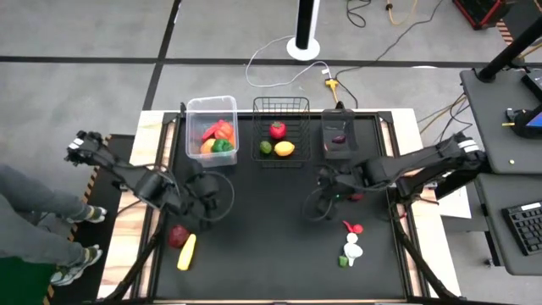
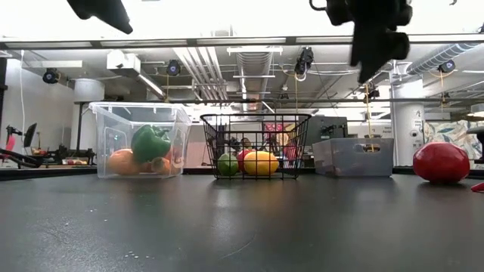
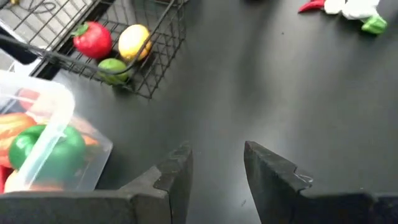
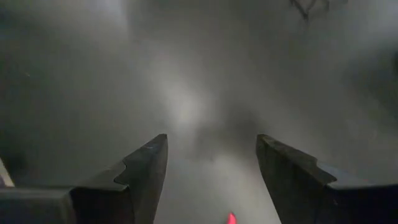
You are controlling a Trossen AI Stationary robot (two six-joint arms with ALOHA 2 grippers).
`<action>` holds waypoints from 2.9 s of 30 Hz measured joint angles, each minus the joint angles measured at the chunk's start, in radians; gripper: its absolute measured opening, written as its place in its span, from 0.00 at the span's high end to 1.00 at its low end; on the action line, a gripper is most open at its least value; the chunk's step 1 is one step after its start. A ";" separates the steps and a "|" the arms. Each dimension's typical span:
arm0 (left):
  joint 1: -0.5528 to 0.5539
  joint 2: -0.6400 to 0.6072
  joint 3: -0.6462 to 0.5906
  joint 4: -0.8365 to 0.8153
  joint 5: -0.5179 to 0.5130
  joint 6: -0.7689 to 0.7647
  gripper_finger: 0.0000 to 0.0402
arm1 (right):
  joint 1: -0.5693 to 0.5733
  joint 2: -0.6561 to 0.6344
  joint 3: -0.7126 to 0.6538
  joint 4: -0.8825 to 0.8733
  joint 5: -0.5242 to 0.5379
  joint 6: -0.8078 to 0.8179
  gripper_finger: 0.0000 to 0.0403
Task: Sort produce into baskets
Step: Put the tomato into the wire basket
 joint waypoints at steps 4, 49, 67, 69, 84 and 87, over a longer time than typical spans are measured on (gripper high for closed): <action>-0.040 0.058 0.014 0.014 -0.053 -0.044 0.68 | 0.022 0.040 0.000 -0.106 -0.001 0.059 0.42; -0.083 0.223 0.107 -0.032 -0.263 -0.009 0.68 | -0.180 -0.064 -0.404 -0.160 -0.021 0.223 0.08; -0.083 0.223 0.106 -0.029 -0.264 -0.009 0.68 | -0.180 -0.065 -0.481 -0.020 -0.066 0.210 0.23; -0.083 0.222 0.100 -0.023 -0.264 -0.001 0.68 | -0.179 -0.072 -0.471 -0.008 -0.066 0.197 0.24; -0.083 0.221 -0.054 0.187 -0.204 0.096 0.68 | -0.115 -0.150 -0.460 0.775 -0.102 -0.062 0.22; -0.086 0.221 -0.067 0.293 -0.156 0.202 0.68 | -0.095 -0.127 -0.465 0.948 -0.103 -0.139 0.22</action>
